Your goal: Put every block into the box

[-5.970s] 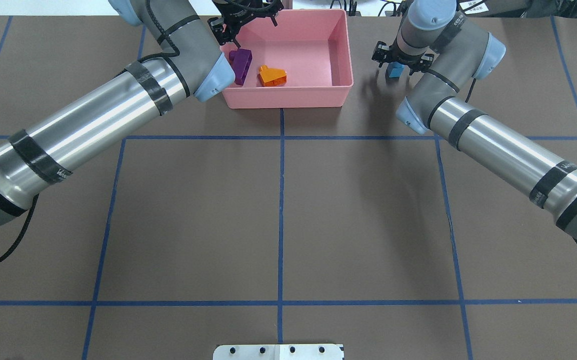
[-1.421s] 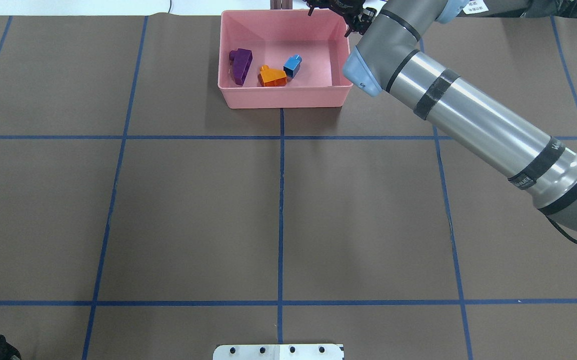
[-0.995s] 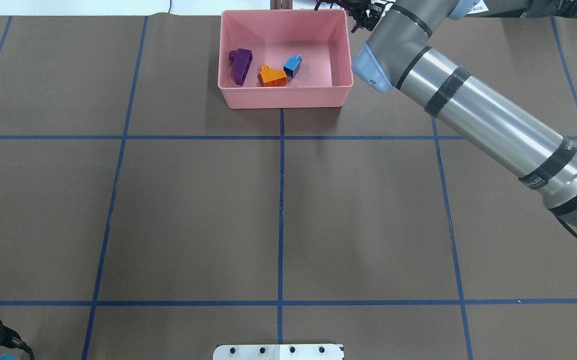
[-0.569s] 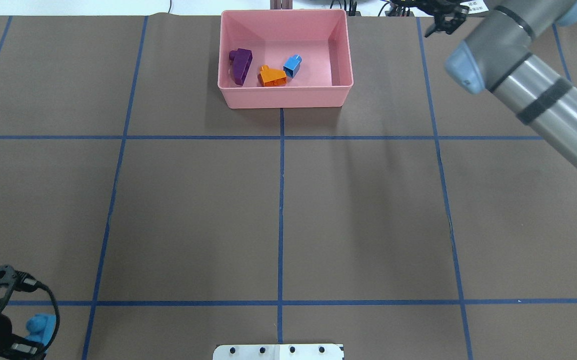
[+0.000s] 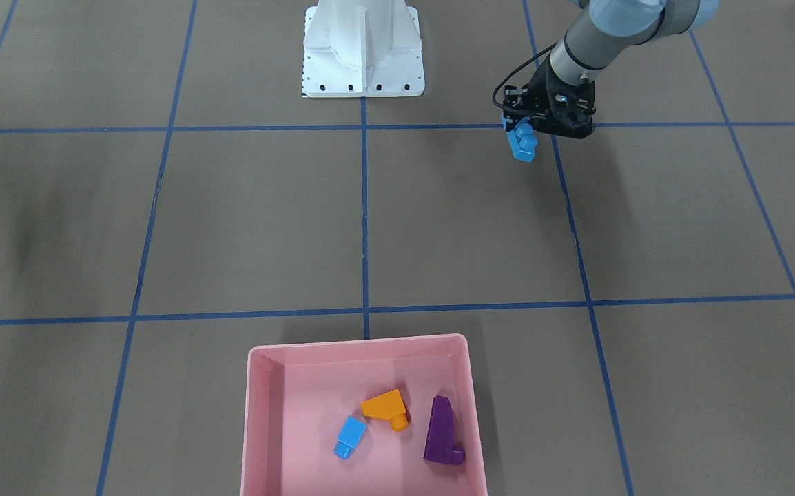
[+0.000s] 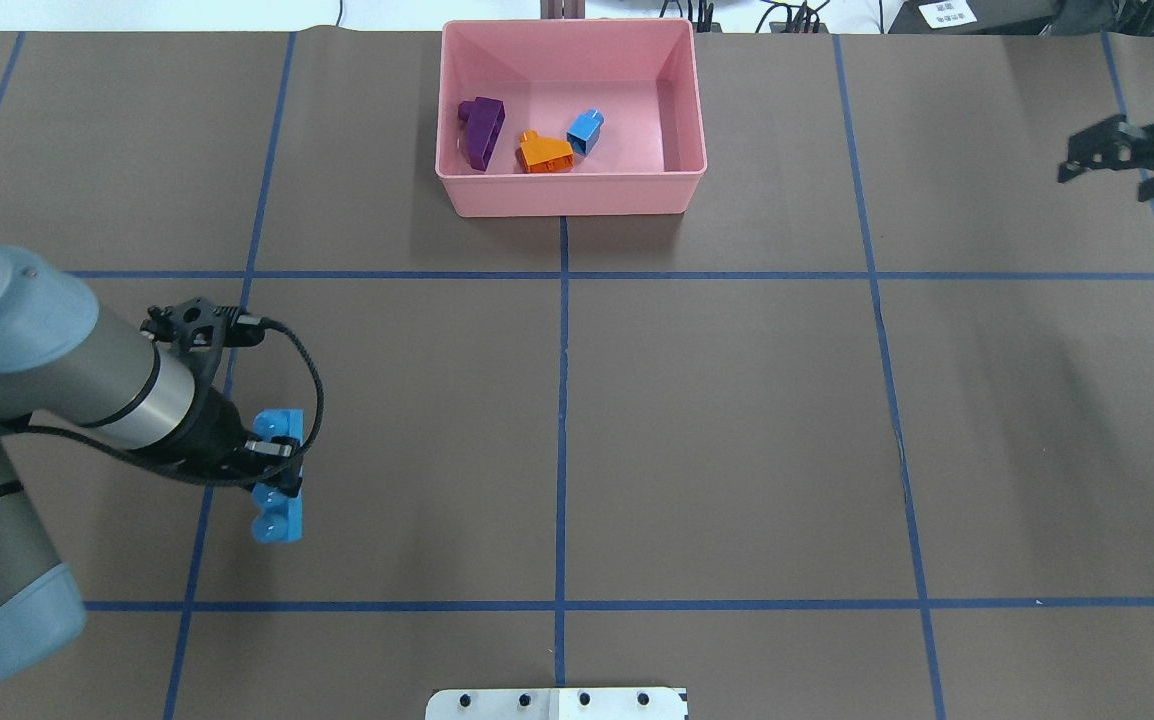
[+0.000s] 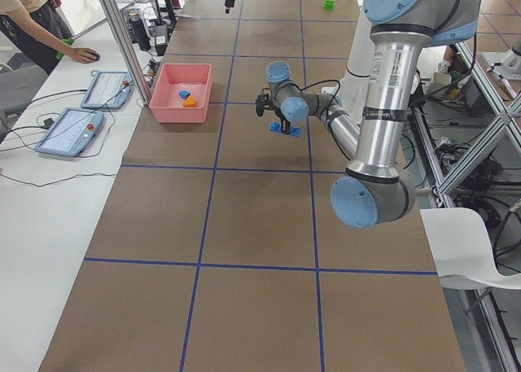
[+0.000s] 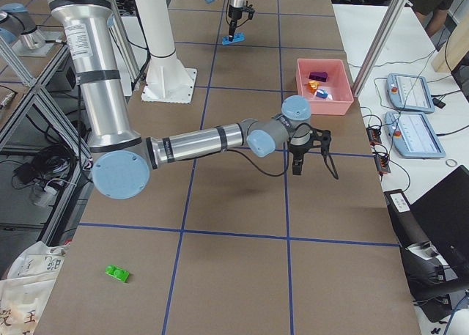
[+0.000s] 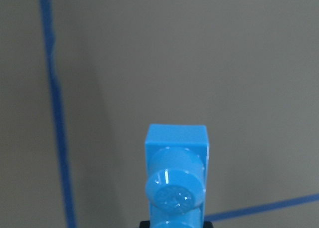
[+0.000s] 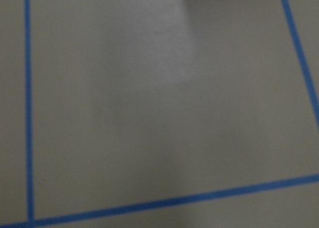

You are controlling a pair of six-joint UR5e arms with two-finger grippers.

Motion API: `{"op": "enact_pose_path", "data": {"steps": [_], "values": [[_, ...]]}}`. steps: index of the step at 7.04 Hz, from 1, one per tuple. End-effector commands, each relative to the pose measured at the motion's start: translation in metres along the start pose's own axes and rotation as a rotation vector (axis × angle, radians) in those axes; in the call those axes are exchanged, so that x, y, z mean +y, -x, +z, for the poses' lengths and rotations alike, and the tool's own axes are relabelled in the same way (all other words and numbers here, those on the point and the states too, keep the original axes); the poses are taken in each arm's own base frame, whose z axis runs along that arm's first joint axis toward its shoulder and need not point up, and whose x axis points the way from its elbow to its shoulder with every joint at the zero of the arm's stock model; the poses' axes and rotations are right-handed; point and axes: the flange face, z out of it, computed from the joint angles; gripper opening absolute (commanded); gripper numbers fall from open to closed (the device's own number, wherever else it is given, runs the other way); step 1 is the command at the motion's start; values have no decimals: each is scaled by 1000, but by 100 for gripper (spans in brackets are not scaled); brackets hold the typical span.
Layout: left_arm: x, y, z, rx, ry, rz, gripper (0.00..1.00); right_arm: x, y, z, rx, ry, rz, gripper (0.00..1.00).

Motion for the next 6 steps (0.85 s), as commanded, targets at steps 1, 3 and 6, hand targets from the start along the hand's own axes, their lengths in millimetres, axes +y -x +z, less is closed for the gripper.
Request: {"op": "enact_pose_path", "data": {"steps": [1, 3, 6], "values": [[-84, -54, -25, 20, -77, -22, 0, 85, -151, -12, 37, 92, 18, 100], [-184, -111, -59, 32, -158, -75, 0, 175, -234, -9, 114, 178, 84, 100], [-324, -184, -66, 51, -274, -106, 0, 295, -320, -17, 151, 246, 164, 100]]}}
